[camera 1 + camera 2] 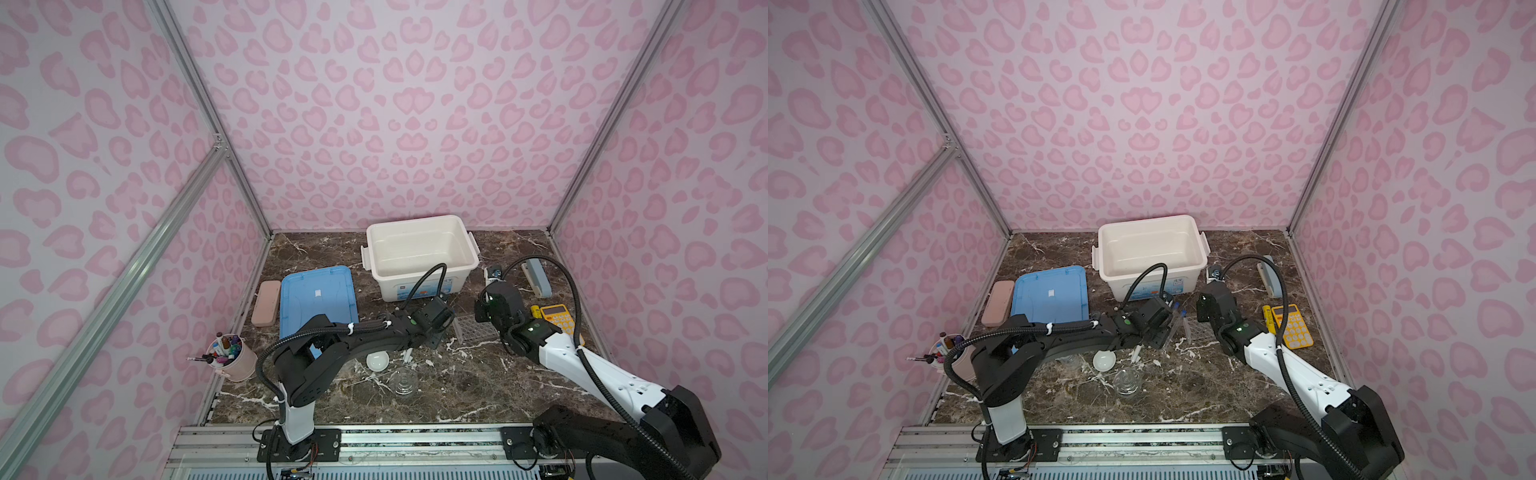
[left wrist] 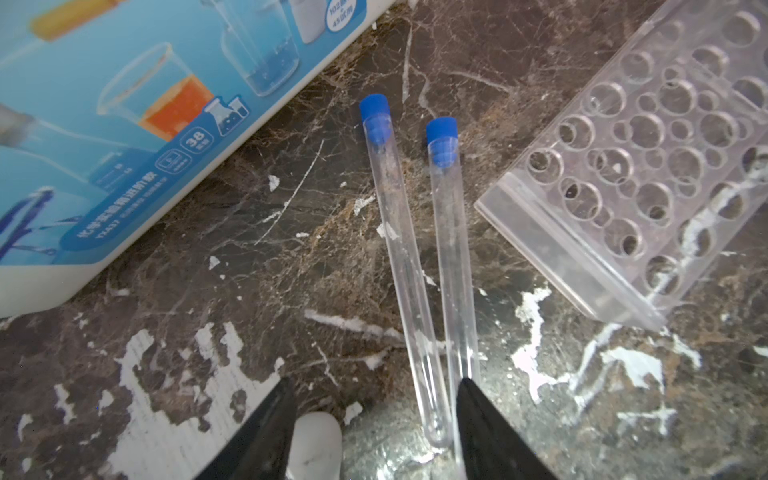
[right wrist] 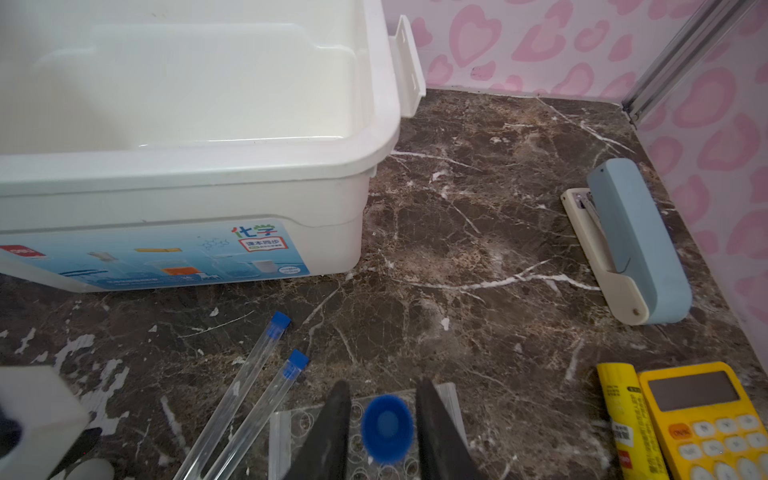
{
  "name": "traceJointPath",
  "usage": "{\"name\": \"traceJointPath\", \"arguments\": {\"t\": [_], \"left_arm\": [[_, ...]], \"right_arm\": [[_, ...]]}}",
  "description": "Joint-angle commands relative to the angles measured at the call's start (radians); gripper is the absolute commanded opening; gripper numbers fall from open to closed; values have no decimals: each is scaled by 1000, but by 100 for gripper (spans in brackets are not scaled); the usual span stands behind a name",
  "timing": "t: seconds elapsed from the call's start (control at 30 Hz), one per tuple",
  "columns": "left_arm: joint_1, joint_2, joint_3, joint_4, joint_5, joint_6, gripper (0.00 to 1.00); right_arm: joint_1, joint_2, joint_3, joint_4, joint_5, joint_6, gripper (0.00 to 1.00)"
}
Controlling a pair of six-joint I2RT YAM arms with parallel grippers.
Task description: Organize the chemistry lab equipment
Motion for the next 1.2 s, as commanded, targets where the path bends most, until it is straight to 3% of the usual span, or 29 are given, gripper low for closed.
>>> {"name": "traceJointPath", "arguments": {"t": [0.0,1.0,1.17], "left_arm": [[2,8,13,-6,-14,0,64],[14,78,76,-42,3,-17,60],[16,101,94,-58,4,-17,58]], "right_arm": [[2,-2,5,-11,2,7,29],[-6,-92,-4,-15,11,32,37],[-11,-110,-5,-19,9,38,44]]}}
